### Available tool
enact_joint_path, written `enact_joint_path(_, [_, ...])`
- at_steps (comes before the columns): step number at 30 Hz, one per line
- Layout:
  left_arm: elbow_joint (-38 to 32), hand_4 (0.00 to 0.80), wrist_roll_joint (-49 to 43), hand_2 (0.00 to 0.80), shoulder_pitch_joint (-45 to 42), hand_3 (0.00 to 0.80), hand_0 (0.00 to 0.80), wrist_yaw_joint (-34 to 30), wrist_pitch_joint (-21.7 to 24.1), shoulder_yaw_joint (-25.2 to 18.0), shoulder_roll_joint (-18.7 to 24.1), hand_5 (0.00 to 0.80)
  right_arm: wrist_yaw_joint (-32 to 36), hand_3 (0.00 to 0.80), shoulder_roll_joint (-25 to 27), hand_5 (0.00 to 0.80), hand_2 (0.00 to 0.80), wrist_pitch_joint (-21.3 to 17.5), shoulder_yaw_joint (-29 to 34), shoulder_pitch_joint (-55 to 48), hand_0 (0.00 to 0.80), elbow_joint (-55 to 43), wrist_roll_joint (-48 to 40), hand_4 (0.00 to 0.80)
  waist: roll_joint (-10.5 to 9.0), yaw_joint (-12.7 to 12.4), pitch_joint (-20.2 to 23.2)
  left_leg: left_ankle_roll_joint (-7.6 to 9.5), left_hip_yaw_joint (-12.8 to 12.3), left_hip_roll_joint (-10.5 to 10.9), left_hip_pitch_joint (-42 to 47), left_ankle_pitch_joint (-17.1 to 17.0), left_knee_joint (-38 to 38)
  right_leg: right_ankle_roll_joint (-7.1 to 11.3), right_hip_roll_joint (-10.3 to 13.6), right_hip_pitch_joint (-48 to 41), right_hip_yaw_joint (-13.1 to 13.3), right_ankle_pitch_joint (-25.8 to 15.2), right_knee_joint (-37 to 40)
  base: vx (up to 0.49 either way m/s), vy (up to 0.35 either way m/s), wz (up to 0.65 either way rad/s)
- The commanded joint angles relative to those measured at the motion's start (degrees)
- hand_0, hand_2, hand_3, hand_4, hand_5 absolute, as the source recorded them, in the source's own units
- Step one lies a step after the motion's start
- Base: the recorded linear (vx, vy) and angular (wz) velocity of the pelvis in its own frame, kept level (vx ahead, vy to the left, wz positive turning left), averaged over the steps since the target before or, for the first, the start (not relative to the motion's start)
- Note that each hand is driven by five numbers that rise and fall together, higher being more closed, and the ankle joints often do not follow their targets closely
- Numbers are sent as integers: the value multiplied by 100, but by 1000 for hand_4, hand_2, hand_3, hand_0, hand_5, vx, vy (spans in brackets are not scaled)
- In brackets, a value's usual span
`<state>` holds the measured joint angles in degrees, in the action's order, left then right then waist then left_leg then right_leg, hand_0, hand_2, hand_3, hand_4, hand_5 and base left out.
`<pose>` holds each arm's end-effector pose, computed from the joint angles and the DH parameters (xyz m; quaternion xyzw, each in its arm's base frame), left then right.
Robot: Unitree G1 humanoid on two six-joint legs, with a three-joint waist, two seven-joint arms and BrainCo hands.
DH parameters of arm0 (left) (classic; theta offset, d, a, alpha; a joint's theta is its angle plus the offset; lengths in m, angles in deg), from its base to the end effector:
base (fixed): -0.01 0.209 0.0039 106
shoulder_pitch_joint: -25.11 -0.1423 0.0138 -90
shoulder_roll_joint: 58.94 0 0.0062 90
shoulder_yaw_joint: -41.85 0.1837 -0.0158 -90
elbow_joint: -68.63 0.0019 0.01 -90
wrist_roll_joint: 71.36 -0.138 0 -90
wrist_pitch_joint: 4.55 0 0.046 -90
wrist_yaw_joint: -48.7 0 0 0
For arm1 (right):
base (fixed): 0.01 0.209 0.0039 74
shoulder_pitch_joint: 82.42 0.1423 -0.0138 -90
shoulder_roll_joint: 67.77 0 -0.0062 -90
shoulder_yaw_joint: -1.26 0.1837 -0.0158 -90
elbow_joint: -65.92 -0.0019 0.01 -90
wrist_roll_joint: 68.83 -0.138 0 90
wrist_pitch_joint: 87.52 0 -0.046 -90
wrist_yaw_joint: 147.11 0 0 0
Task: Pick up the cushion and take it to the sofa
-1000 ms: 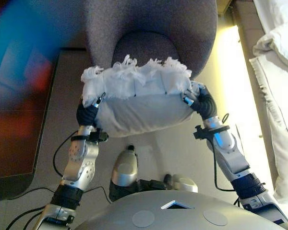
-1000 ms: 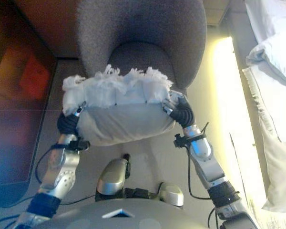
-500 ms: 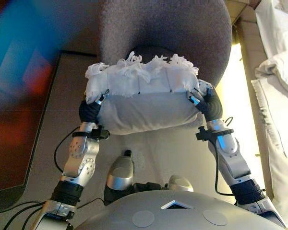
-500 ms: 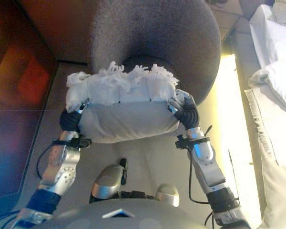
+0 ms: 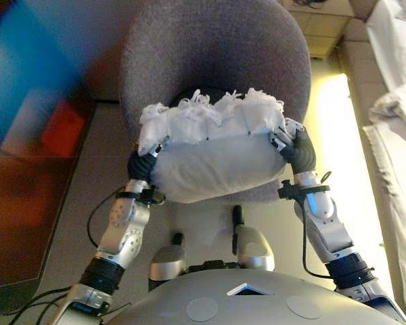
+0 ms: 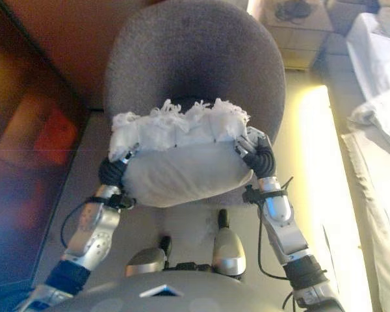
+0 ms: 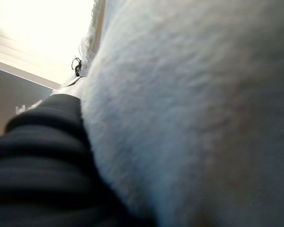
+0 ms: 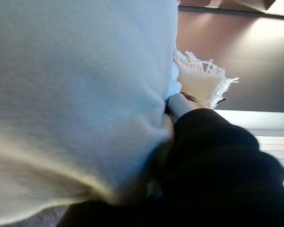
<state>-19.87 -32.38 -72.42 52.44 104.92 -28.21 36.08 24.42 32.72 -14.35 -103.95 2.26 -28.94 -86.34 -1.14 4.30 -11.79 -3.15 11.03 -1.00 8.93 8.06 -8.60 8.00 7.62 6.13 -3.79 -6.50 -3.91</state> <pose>0.1648 0.1670 0.0207 -0.1795 -0.0038 -0.0550 0.9822 0.1777 -0.1835 0.0527 -0.0392 -0.0928 0.0639 0.9929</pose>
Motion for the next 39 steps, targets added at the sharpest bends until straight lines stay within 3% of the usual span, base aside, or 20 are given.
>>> enact_joint_path(1, [-1052,800,-69,800,410,800,800,-271,534,-80,30,800,225,800,-165,800,800,-482,-163,465,800,-772,1,800,-229,102,294,326,-70,-42,806,940,193,184,326,558,140,-680,300,308,-189,38])
enact_joint_path(2, [-1063,800,-65,800,398,800,800,-265,530,-83,27,800,228,800,-161,800,800,-475,-161,456,800,-780,1,800,-216,107,308,306,-75,-75,820,926,181,168,309,562,135,-651,265,397,-192,40])
enact_joint_path(3, [-1123,800,7,800,296,800,800,-265,474,-125,35,800,243,800,-123,800,800,-403,-117,375,800,-857,-6,800,-142,165,417,115,-113,-311,900,554,39,20,178,574,113,-432,22,312,-162,22])
enact_joint_path(5, [-1177,800,165,800,185,800,800,-314,420,-240,38,800,347,800,-42,800,800,-293,-61,324,800,-943,-114,800,-43,189,570,-224,-199,-642,879,-533,-520,-152,11,468,-80,-243,-37,339,-209,5])
enact_joint_path(6, [-1207,800,198,800,157,800,800,-379,445,-292,34,800,394,800,10,800,800,-295,-45,301,800,-965,-153,800,-57,170,605,-313,-287,-713,733,-923,-994,-240,-28,328,-147,-179,16,271,-223,1])
enact_joint_path(7, [-1218,800,194,800,146,800,800,-442,512,-319,25,800,430,800,48,800,800,-327,-41,287,800,-952,-160,800,-110,144,622,-345,-345,-701,548,-1105,-1461,-319,-25,211,-182,-146,69,333,-343,-10])
enact_joint_path(8, [-1222,800,96,800,135,800,800,-475,676,-316,-15,800,470,800,102,800,800,-392,-59,287,800,-873,-122,800,-254,57,609,-329,-477,-588,103,-1274,-2405,-478,12,-22,-207,-96,142,357,-374,-25])
enact_joint_path(10, [-1140,800,26,800,177,800,800,-361,685,-246,-85,800,339,800,130,800,800,-446,-129,318,800,-704,-64,800,-490,-152,480,-173,-722,-385,-920,-1230,-3249,-606,84,-446,-206,-11,226,381,-344,-35])
enact_joint_path(13, [-1082,800,-9,800,148,800,800,-306,631,-293,-94,800,368,800,161,800,800,-512,-191,317,800,-703,-209,800,-528,-466,264,-52,-804,-86,-1695,-1139,-2888,-552,7,-913,-115,172,388,318,-65,-22])
enact_joint_path(16, [-1209,800,42,800,80,800,800,-290,531,-350,-52,800,438,800,177,800,800,-441,-145,153,800,-809,-178,800,-374,-598,113,-178,-1024,-180,-1837,-1458,-1494,-468,-171,-1293,35,388,592,300,135,-22])
enact_joint_path(20, [-1186,800,9,800,171,800,800,-225,447,-320,-153,800,342,800,84,800,800,-383,-215,129,800,-821,-41,800,-242,-767,31,-357,-818,-122,-2013,-1867,-500,-396,-223,-1608,168,607,657,269,132,-14])
enact_joint_path(22, [-1152,800,-5,800,141,800,800,-293,476,-327,-211,800,371,800,66,800,800,-416,-191,80,800,-835,24,800,-200,-804,68,-382,-747,-131,-1971,-1820,-233,-366,-190,-1700,199,698,691,199,129,-29])
enact_joint_path(26, [-1059,800,24,800,223,800,800,-259,431,-302,-213,800,456,800,76,800,800,-397,-53,-33,800,-858,-76,800,-138,-612,281,-210,-949,-137,-1266,-1130,558,-284,-105,-1616,113,727,637,172,112,-56])
enact_joint_path(28, [-1067,800,5,800,278,800,800,-272,365,-285,-157,800,481,800,75,800,800,-341,23,-85,800,-903,-145,800,-116,-530,375,-129,-1001,-118,-1059,-980,661,-268,-94,-1551,81,766,547,176,101,-25])
enact_joint_path(34, [-988,800,-91,800,239,800,800,-320,316,-280,-7,800,401,800,-134,800,800,-336,0,-82,800,-917,-106,800,-140,-550,353,157,-1154,-3,-1026,-800,603,-159,-30,-1354,71,1009,-132,89,81,3])
enact_joint_path(36, [-990,800,-141,800,184,800,800,-342,321,-317,59,800,408,800,-219,800,800,-326,-45,-103,800,-924,-81,800,-153,-549,288,249,-1225,33,-944,-790,665,-27,11,-1075,-27,822,-655,51,32,-2])
enact_joint_path(39, [-1006,800,-133,800,153,800,800,-362,284,-437,121,800,455,800,-276,800,800,-343,-89,-155,800,-928,-106,800,-113,-528,191,219,-1292,-42,-651,-785,900,42,110,-863,-251,722,-660,79,-12,-12])
